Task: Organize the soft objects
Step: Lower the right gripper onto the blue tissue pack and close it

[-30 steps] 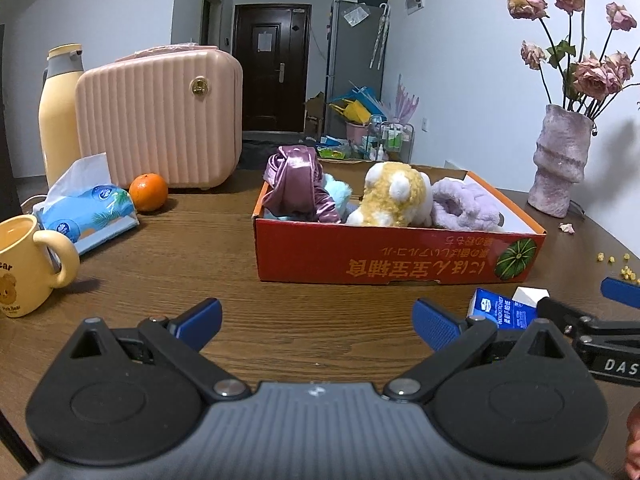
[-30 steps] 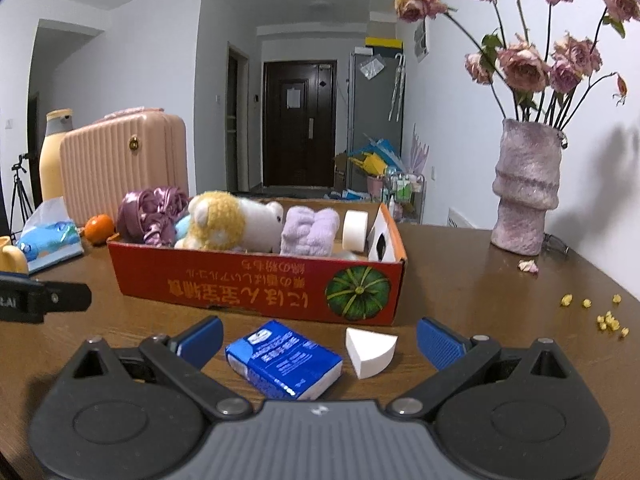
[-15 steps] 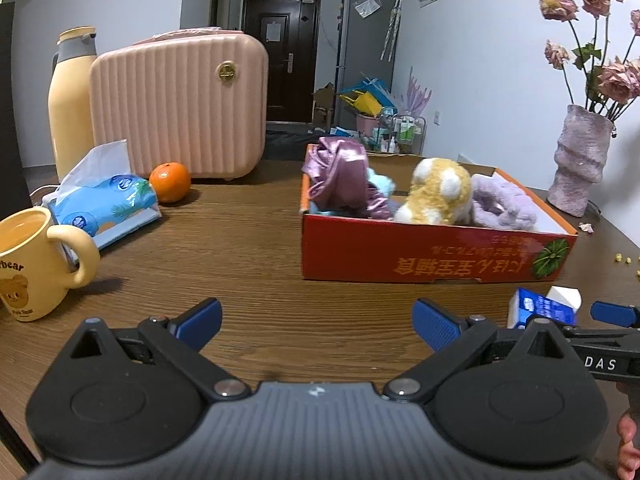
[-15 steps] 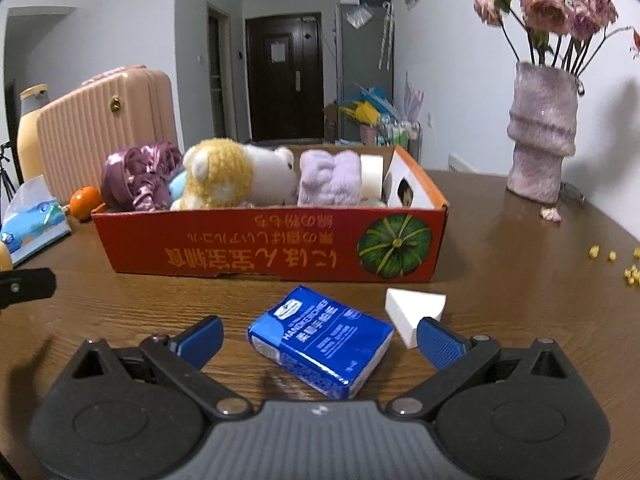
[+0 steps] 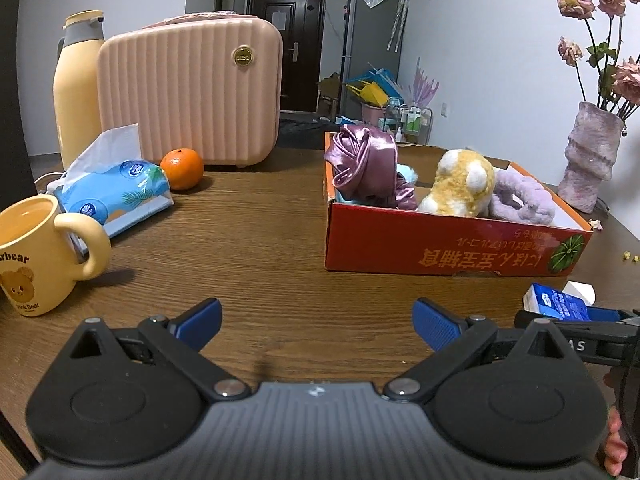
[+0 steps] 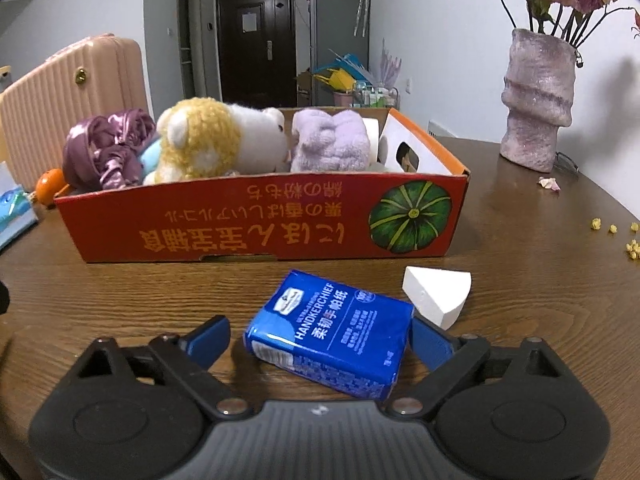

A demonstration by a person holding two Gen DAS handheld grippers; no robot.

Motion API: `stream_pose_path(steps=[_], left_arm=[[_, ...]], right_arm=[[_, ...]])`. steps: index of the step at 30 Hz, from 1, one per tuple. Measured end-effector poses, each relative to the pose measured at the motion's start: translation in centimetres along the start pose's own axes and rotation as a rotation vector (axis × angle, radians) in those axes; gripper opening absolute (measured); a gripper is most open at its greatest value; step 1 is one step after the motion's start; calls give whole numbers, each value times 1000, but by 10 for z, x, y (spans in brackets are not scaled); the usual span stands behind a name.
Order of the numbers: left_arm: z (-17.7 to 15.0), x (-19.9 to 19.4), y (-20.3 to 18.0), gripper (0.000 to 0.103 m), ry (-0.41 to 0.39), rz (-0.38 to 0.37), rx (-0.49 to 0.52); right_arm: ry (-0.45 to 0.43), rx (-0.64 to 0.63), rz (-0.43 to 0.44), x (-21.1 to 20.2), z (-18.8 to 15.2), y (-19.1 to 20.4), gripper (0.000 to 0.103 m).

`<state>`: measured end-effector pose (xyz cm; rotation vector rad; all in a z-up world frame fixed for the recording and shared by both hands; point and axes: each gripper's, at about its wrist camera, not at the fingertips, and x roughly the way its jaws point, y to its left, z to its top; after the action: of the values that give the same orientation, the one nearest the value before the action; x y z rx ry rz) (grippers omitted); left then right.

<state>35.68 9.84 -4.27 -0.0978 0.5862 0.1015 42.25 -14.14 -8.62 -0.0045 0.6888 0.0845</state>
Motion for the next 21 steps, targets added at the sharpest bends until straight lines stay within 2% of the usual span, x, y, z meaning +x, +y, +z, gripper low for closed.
stream_pose_path(steps=[3,21], left_arm=[[-1,0,-1,103,0,1,2],[-2,-3,-2,103,-14,6,-4]], right_arm=[[11,0,-2,2,0,0,80],[-80,-19,43,-19,-1,-1,78]])
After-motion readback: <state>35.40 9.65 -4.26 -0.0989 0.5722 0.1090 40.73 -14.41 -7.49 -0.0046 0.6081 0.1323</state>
